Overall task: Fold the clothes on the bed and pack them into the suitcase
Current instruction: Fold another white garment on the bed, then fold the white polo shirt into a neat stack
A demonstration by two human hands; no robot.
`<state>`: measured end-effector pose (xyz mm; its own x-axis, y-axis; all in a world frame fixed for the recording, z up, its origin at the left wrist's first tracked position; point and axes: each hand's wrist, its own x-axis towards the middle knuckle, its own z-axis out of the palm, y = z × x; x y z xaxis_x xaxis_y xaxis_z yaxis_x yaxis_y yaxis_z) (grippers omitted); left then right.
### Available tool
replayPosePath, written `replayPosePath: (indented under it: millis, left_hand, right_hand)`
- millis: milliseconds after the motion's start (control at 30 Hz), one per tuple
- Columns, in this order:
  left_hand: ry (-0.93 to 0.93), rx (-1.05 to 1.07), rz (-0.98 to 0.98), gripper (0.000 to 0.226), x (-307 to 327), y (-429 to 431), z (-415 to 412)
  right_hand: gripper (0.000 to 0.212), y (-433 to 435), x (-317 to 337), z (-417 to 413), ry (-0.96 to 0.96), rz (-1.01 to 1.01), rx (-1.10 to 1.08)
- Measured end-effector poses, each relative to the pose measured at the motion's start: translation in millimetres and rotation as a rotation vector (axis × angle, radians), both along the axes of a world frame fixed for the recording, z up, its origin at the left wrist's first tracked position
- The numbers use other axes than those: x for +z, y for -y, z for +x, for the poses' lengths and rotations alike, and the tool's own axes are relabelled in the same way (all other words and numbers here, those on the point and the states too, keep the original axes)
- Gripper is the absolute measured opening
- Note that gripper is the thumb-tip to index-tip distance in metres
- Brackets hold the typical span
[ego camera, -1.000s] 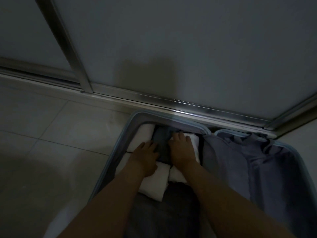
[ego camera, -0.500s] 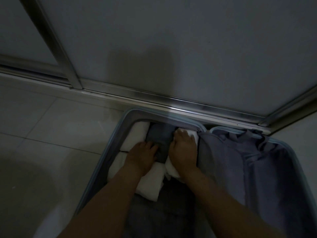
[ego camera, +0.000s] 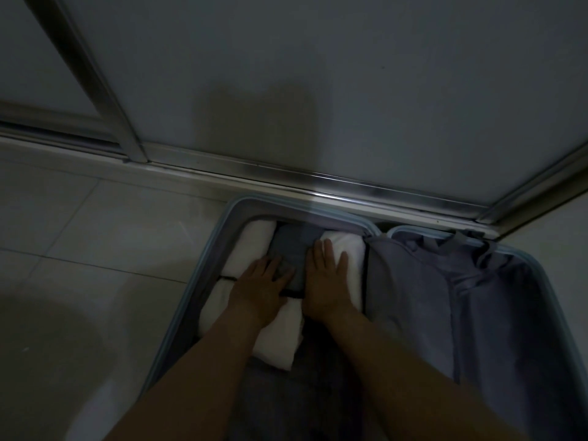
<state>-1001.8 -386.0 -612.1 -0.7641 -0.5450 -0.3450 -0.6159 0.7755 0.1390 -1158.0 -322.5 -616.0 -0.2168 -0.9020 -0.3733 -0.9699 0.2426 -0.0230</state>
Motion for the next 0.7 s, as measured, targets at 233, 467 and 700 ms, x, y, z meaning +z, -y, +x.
replayPosePath:
  millis: [233,467,700]
  left_hand:
    - [-0.004,-0.028,0.036,0.110,-4,-8,5]
    - [-0.067,0.004,0.003,0.089,-21,-12,12]
    - [-0.258,0.186,-0.113,0.074,-22,-22,18]
  right_hand:
    - [0.064,-34,-6,-8,0.075,-0.408,-0.221]
    - [0.071,-6,-19,-10,0.001,-0.295,-0.209]
    - [0.075,-5,-23,-2,0.015,-0.336,-0.270]
